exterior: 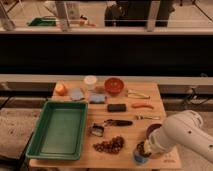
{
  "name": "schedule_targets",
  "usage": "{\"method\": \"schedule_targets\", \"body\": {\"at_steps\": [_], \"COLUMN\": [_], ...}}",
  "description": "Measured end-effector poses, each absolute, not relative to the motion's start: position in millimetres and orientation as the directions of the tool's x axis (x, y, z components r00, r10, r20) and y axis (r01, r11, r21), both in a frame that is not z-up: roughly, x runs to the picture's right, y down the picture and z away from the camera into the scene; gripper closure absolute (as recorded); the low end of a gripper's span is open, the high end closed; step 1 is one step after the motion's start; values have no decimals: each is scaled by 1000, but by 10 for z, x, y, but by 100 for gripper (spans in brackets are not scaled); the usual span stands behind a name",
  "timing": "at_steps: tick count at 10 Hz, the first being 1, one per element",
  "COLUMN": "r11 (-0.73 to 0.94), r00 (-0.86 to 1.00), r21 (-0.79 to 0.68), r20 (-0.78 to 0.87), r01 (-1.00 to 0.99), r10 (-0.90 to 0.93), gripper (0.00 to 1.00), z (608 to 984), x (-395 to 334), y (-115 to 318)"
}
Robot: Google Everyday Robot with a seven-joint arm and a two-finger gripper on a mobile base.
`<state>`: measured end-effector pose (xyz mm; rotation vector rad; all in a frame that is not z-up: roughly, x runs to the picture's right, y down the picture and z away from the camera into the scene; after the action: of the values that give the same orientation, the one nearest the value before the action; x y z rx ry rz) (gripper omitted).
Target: Stack cups on top of each other
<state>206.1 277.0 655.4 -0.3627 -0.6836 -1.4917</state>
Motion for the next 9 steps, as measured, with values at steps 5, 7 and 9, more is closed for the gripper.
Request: {"method": "schedule_targets", "body": {"at_steps": [5, 7, 9], "r11": [69, 54, 47], "r00": [-38, -45, -47], "r21": [149, 142, 134], "r20": [616, 616, 619], "r01": [986, 988, 990], "r10": [-787, -786, -784], "gripper": [100, 88, 68], "z": [6621, 6633, 6633], "x": [2157, 2135, 2146], "y": [2849, 2843, 2854]}}
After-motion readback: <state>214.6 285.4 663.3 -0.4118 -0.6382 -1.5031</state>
